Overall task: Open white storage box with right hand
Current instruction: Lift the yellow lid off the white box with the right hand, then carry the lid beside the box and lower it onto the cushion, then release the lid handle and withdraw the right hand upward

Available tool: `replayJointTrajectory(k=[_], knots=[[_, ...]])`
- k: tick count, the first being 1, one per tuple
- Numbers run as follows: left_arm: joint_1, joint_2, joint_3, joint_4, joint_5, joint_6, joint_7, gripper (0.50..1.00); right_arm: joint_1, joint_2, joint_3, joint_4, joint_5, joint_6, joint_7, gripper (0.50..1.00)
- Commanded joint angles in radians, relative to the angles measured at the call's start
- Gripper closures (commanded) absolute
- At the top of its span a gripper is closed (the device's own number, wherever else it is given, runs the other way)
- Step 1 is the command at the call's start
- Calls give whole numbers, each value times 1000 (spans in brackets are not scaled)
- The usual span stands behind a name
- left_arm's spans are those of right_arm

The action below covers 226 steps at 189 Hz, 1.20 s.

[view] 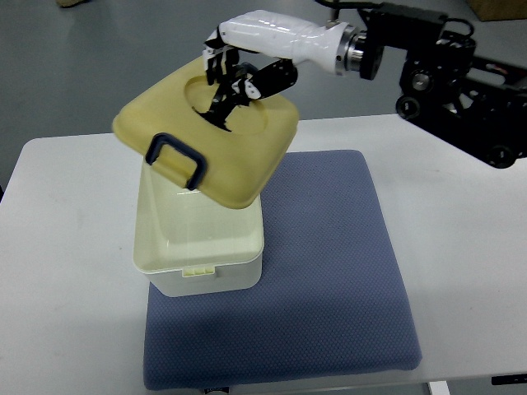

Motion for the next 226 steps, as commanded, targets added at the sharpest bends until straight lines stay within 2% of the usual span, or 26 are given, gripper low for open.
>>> replayJointTrajectory(k=[1, 15, 31, 65, 79, 94, 115, 188, 190, 191, 192, 193, 194, 195, 196, 197, 198, 199, 226], knots=[[0, 0, 0, -6, 0, -1, 1, 500, -1, -115, -3, -3, 0, 69, 22, 1000], [0, 0, 2, -9, 1, -1, 1, 500, -8, -195, -21, -16, -1, 105, 36, 1000], [0, 0, 2, -11, 1, -1, 1, 500, -37, -253, -44, -72, -1, 115, 55, 1000], [-1, 0, 2, -12, 3, -1, 1, 500, -139, -250, -63, -180, -13, 79, 82, 1000], [-1, 0, 2, -15, 4, -1, 2, 500, -189, -244, -64, -215, -16, 35, 80, 1000], [-1, 0, 2, -17, 4, 0, 2, 500, -235, -197, -78, -256, -18, -10, 82, 1000], [0, 0, 2, -17, 3, 0, 2, 500, -269, -140, -83, -261, -18, -43, 77, 1000], [-1, 0, 3, -17, 1, 2, 1, 500, -346, 32, -104, -257, -18, -76, 66, 1000], [-1, 0, 3, -17, 1, 2, 2, 500, -349, 32, -104, -257, -18, -77, 66, 996], [0, 0, 3, -17, 1, 2, 2, 500, -350, 33, -102, -257, -18, -77, 66, 884], [0, 0, 3, -17, 1, 2, 2, 500, -350, 33, -102, -257, -18, -77, 66, 883], [-1, 0, 3, -17, 1, 2, 2, 500, -353, 35, -102, -257, -18, -79, 66, 772], [-1, 0, 3, -17, 1, 2, 2, 500, -353, 35, -102, -257, -18, -79, 66, 771], [-1, 0, 3, -15, 3, 2, 2, 500, -355, 35, -101, -257, -16, -80, 66, 688], [-1, 0, 3, -15, 3, 2, 2, 500, -355, 35, -101, -257, -16, -80, 66, 687], [-1, 0, 3, -17, 1, 2, 2, 500, -356, 35, -99, -257, -15, -80, 66, 612], [-1, 0, 3, -17, 1, 2, 2, 500, -356, 35, -99, -257, -15, -80, 66, 611], [-1, 0, 3, -17, 3, 2, 2, 500, -358, 36, -99, -257, -15, -82, 66, 575], [-1, 0, 3, -15, 3, 2, 2, 500, -355, 21, -98, -252, 0, -79, 66, 570]])
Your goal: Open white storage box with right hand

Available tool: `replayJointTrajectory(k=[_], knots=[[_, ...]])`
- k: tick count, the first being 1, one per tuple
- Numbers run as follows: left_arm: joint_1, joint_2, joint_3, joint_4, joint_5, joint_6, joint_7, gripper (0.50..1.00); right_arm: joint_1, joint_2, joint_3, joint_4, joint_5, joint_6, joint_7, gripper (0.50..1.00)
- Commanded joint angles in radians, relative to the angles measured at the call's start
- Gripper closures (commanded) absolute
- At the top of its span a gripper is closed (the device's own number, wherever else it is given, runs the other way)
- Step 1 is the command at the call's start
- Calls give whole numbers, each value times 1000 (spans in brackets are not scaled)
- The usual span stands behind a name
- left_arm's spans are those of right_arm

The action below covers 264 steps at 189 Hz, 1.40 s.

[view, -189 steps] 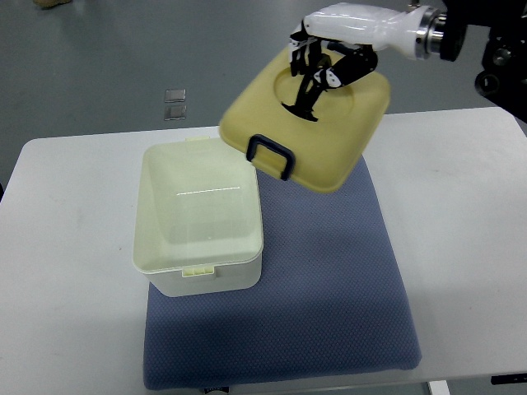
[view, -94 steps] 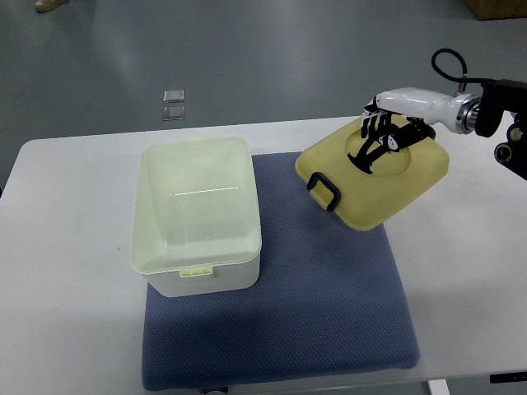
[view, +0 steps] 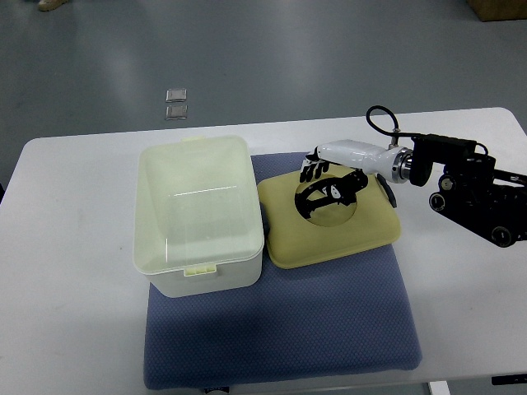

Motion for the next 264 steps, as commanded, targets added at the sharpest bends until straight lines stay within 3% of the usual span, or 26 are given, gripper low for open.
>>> replayJointTrajectory(k=[1, 30, 53, 80, 100, 140, 156, 175, 215, 264], knots=[[0, 0, 0, 1, 1, 0, 0, 500, 3, -12, 3, 4, 14, 4, 0, 570], [0, 0, 2, 1, 0, 0, -2, 500, 14, -62, 20, 12, 18, 58, 0, 568], [0, 0, 3, 3, 0, 0, 0, 500, 46, -131, 21, 56, 84, 179, 0, 568], [0, 0, 3, 3, 0, -2, -2, 500, 95, -186, 98, 52, 394, 317, -21, 570], [0, 0, 3, 3, 1, -2, 0, 500, 101, -163, 184, -26, 664, 282, -104, 570], [0, 0, 0, 3, 1, -2, 0, 500, 89, 47, 345, -249, 1467, 53, -258, 570], [0, 0, 0, 3, 0, -2, 0, 500, 78, 67, 348, -275, 1682, 6, -253, 568], [0, 0, -1, 3, 0, -2, 0, 500, 58, 75, 353, -279, 1781, 6, -221, 568], [0, 0, 0, 1, 0, -2, -2, 500, 2, 162, 354, -279, 1787, 30, -143, 568], [1, 0, 0, 1, 1, -2, 0, 500, -35, 202, 354, -279, 1775, 66, -138, 568]])
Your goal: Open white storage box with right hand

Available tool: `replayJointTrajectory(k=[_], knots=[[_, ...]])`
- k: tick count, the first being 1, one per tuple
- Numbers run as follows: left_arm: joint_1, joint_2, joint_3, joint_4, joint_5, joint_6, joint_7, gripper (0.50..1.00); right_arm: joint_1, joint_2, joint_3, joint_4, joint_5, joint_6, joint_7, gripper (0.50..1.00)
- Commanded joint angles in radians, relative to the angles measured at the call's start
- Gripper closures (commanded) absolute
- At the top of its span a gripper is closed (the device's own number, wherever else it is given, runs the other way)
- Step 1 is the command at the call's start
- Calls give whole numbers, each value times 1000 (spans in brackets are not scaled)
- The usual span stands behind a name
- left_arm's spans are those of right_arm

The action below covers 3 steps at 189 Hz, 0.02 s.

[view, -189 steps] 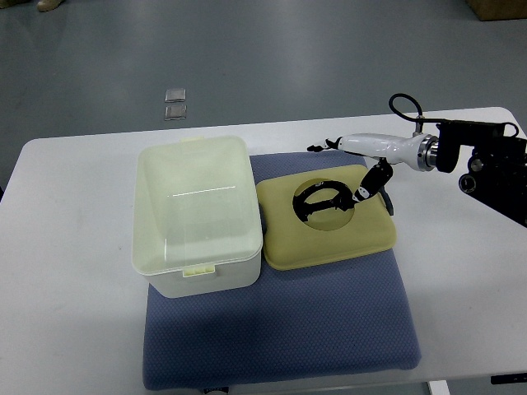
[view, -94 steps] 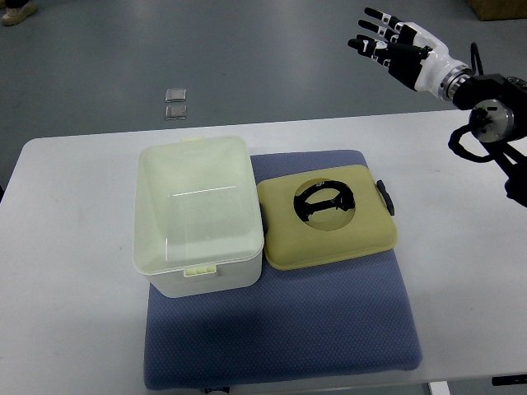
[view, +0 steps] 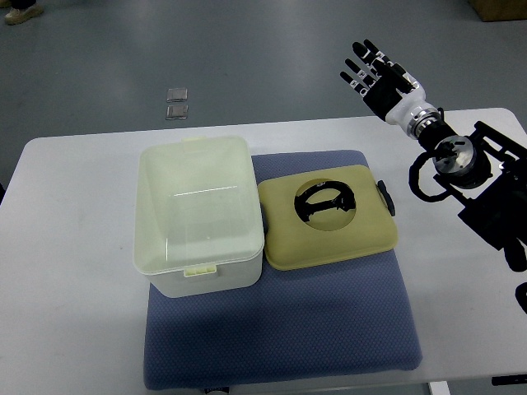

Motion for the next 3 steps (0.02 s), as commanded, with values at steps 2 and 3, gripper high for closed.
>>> replayJointTrajectory(k=[2, 3], knots=[[0, 0, 0, 0, 0, 0, -1, 500, -10, 11, 0, 0, -4, 10, 2, 568], [0, 0, 0, 0, 0, 0, 0, 500, -10, 13, 0, 0, -4, 10, 2, 568]])
